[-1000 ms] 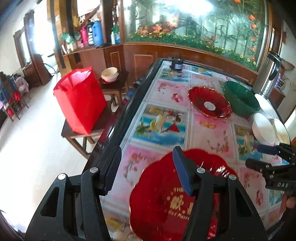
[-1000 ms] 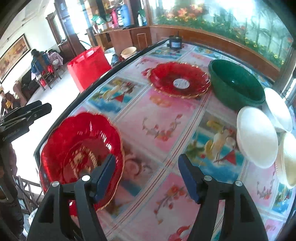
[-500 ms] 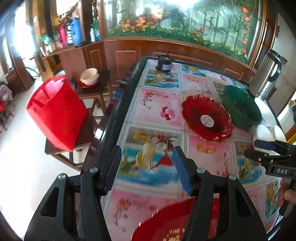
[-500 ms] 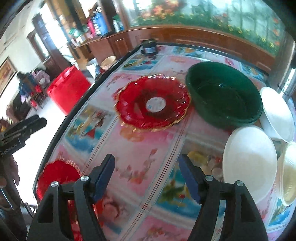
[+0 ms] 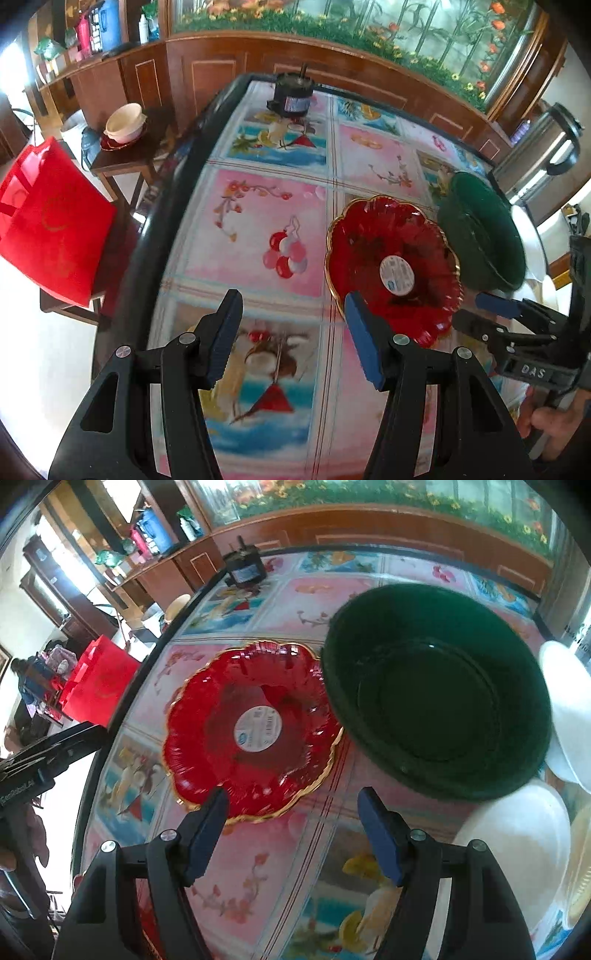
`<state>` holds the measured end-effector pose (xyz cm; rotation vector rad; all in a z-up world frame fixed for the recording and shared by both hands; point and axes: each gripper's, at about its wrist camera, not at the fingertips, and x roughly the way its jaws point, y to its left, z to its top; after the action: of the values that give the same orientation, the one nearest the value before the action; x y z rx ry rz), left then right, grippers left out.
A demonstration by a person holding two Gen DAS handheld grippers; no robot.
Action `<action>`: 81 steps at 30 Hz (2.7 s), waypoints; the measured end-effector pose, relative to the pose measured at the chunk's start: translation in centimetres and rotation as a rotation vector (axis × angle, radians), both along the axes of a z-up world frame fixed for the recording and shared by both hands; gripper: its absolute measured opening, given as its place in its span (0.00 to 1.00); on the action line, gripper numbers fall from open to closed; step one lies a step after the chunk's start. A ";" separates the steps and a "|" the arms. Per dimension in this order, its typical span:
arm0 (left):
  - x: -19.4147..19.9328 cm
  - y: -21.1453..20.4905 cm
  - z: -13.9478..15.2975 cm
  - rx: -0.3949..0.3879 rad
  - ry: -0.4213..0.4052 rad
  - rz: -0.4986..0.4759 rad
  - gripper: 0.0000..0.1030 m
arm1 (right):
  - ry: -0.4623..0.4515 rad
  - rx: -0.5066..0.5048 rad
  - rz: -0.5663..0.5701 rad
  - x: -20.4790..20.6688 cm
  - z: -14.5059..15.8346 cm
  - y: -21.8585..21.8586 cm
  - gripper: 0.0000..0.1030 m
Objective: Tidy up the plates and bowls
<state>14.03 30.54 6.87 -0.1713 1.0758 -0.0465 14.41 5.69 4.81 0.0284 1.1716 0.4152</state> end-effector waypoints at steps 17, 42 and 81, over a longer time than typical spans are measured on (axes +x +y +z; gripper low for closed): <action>6.3 -1.8 -5.4 0.007 0.131 0.009 0.57 | 0.045 -0.009 0.027 3.3 -2.0 -0.3 0.23; -0.2 -0.9 -1.2 -0.017 0.078 -0.011 0.17 | -0.049 -0.049 0.129 -1.7 1.4 2.4 0.12; -25.9 0.7 2.3 -0.041 -0.053 0.064 0.16 | -0.132 0.005 0.305 -21.5 3.8 4.7 0.16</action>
<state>-11.82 31.26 9.20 -0.2399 1.0160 -0.0155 -7.04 10.37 8.61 -0.1726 1.0463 0.6790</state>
